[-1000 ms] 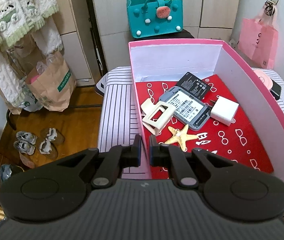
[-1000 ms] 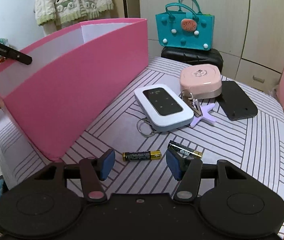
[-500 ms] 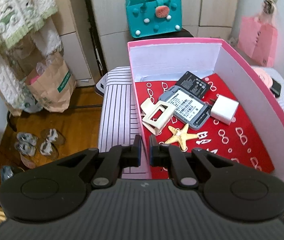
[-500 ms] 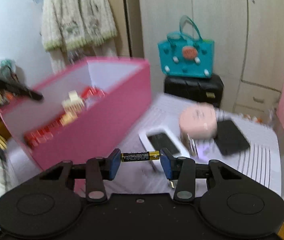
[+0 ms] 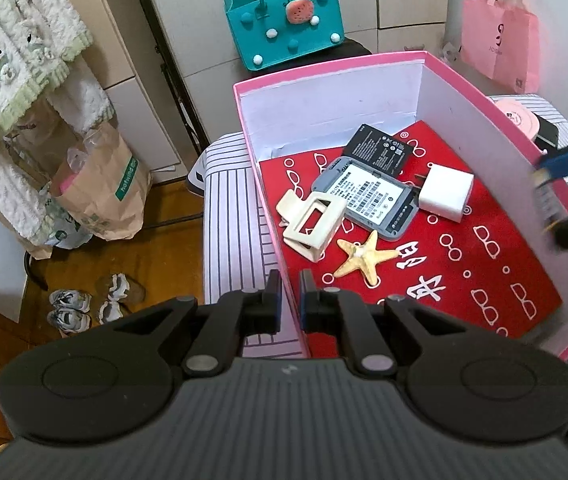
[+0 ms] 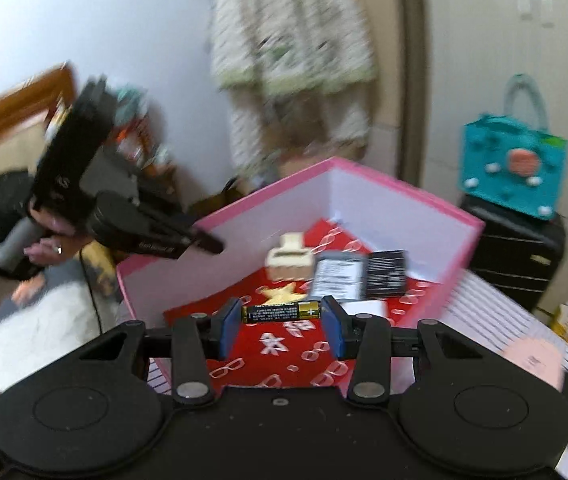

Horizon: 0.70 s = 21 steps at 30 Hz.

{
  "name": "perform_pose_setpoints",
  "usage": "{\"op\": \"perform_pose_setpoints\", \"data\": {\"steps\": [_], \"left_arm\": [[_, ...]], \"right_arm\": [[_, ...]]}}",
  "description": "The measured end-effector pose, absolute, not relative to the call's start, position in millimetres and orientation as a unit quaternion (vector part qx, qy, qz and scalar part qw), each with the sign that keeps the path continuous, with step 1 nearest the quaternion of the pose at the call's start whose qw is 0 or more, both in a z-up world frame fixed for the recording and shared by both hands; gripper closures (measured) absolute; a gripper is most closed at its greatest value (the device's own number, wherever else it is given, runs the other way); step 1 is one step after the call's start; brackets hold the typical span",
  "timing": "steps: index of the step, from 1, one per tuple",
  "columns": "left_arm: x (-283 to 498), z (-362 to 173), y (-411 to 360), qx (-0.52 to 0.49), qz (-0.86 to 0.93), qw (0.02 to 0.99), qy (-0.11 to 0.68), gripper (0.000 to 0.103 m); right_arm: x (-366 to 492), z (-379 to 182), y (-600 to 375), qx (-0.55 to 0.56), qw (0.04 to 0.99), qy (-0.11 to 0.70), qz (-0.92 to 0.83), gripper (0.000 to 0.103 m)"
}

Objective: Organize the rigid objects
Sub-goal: 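Carry the AA battery into the box near the starfish, release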

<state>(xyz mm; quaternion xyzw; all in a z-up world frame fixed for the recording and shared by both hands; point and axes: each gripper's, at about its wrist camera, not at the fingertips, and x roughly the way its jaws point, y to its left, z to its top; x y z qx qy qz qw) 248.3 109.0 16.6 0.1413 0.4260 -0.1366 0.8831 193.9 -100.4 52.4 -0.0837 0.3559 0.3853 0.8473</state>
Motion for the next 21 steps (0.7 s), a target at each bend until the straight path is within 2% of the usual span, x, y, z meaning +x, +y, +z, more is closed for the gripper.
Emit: {"op": "perform_pose_setpoints", "data": {"steps": [9,13,21], "left_arm": [[247.1,16.4,114.0,0.124,-0.142,0.886,0.423,0.095],[247.5,16.7,116.0,0.121,-0.144,0.886,0.423,0.095],[246.6,16.7,116.5,0.114,-0.143,0.889,0.420,0.095]], "right_arm": [[254.1,14.8,-64.1,-0.111,0.799,0.451,0.382,0.055],[252.2,10.4,-65.0,-0.143,0.810,0.431,0.370,0.051],[236.1,53.9,-117.3,-0.072,0.853,0.376,0.355,0.048]]}}
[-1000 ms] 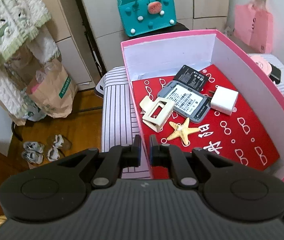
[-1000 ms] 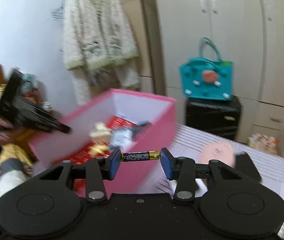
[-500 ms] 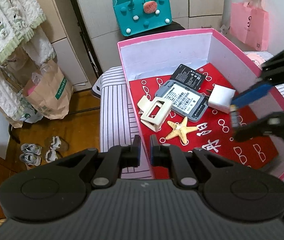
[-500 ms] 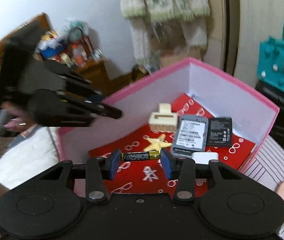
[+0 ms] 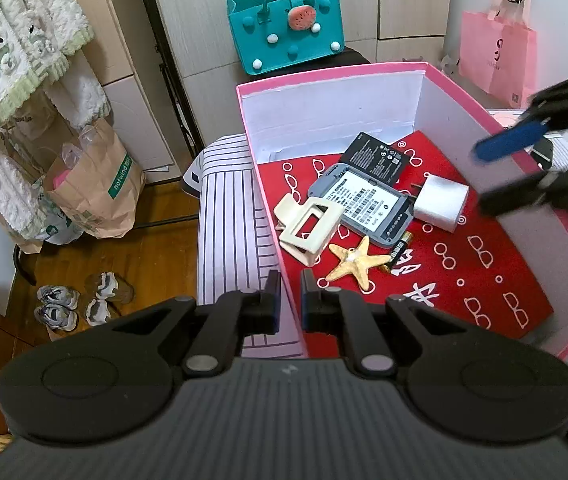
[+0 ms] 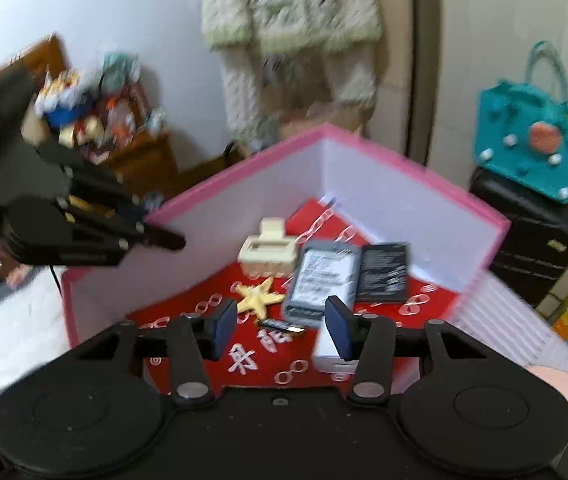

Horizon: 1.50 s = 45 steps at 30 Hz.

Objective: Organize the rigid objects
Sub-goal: 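Carry the AA battery into the box near the starfish, release, then grasp the second AA battery with the right gripper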

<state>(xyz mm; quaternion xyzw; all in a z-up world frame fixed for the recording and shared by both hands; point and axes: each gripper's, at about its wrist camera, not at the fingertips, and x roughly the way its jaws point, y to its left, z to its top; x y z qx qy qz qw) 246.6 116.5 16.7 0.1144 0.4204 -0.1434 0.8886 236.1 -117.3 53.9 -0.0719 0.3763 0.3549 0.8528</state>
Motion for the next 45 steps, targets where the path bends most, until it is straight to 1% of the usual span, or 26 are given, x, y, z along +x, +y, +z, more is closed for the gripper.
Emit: {"op": "perform_pose_setpoints", "data": {"steps": [4,8,13,20,27,36,45], "left_arm": [[245.3,16.6,117.8,0.107,-0.142,0.890,0.420,0.095],[244.5,16.5,118.0,0.100,-0.139,0.892,0.418,0.095],[244.6,17.0,117.9,0.097,-0.136,0.892,0.420,0.095],[245.4,17.2,115.5,0.099,-0.129,0.892,0.423,0.095],[245.9,16.8,114.3,0.094,-0.121,0.892,0.426,0.095],[245.6,17.3,112.6,0.095,-0.117,0.892,0.427,0.095],[245.1,17.1,115.1,0.088,-0.119,0.893,0.425,0.095]], "right_arm": [[222.1,66.4,-158.8,-0.037,0.880,0.353,0.317,0.045],[209.2,59.4,-199.9,-0.016,0.897,0.352,0.267,0.044],[195.0,26.7,-243.5,0.002,0.902,0.378,0.207,0.043],[164.3,-31.8,-275.9,0.022,0.893,0.419,0.161,0.043],[149.6,-53.3,-275.2,0.062,0.886,0.433,0.156,0.043],[159.7,-55.6,-252.6,0.025,0.898,0.422,0.122,0.041],[159.7,-64.5,-234.8,-0.009,0.925,0.372,0.076,0.041]]}}
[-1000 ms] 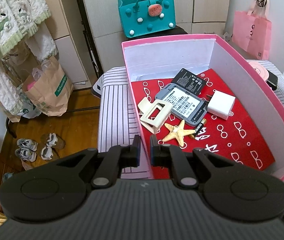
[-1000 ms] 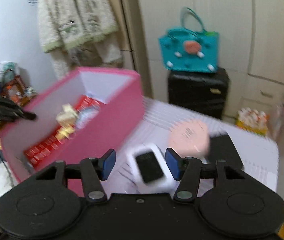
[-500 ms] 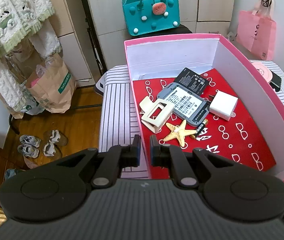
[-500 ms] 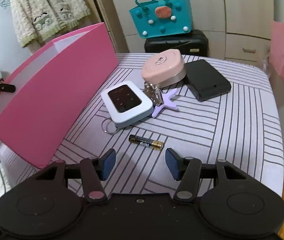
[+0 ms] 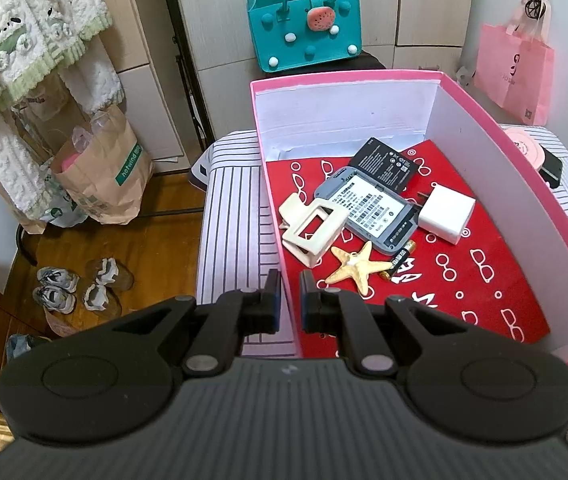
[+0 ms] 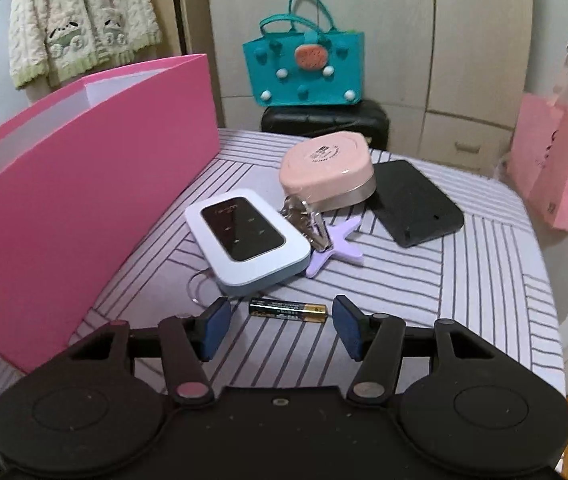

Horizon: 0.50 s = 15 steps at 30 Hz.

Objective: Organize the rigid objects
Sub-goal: 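Grasp the second AA battery with the right gripper, then carry the second AA battery into the box, release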

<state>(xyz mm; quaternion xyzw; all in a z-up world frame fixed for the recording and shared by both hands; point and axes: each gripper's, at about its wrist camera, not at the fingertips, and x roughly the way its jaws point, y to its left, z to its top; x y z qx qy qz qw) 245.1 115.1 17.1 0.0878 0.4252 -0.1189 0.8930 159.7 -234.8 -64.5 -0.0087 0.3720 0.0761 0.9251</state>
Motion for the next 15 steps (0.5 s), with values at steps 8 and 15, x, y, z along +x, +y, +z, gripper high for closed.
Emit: {"op": "perform_pose_setpoints", "data": {"steps": [8,15], "left_arm": [[245.6,17.3,116.2,0.086,-0.122,0.893,0.425,0.095],[246.1,17.0,116.1,0.085,-0.124,0.893,0.425,0.095]], "right_arm": [[161.2,-62.5,-243.8,0.018,0.927,0.367,0.074,0.055],[165.8,-41.6,-254.5,0.062,0.909,0.398,0.107,0.055]]}}
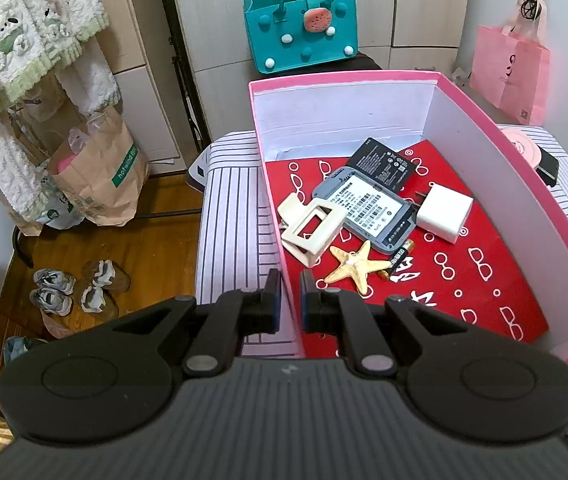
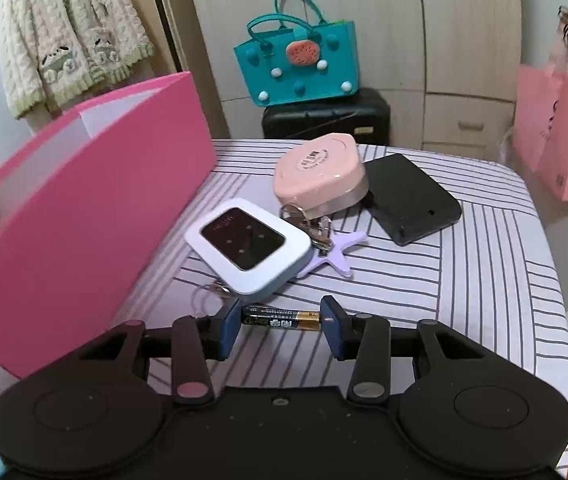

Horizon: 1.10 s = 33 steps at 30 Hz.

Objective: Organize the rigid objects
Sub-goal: 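Carry the second AA battery into the box, release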

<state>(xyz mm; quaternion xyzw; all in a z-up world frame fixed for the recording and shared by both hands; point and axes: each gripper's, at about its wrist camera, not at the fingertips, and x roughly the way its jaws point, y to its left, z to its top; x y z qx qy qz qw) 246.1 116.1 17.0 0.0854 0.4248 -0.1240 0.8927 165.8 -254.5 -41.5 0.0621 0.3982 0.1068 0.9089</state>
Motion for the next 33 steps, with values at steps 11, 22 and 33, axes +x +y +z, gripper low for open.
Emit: {"op": "perform_pose_setpoints", "data": {"steps": [11,22,33], "left_arm": [[247.0,15.8,119.4,0.073,-0.127,0.894,0.423,0.095],[246.2,15.4,115.8,0.089,-0.131,0.892,0.423,0.095],[246.1,16.3,115.3,0.104,-0.136,0.890,0.423,0.095]], "right_arm": [[175.0,38.3,-233.9,0.077,0.904,0.371,0.200,0.055],[214.7,67.3,-137.3,-0.002,0.858,0.400,0.322,0.055],[272.4,20.9,-56.7,0.056,0.741,0.542,0.393,0.055]]}}
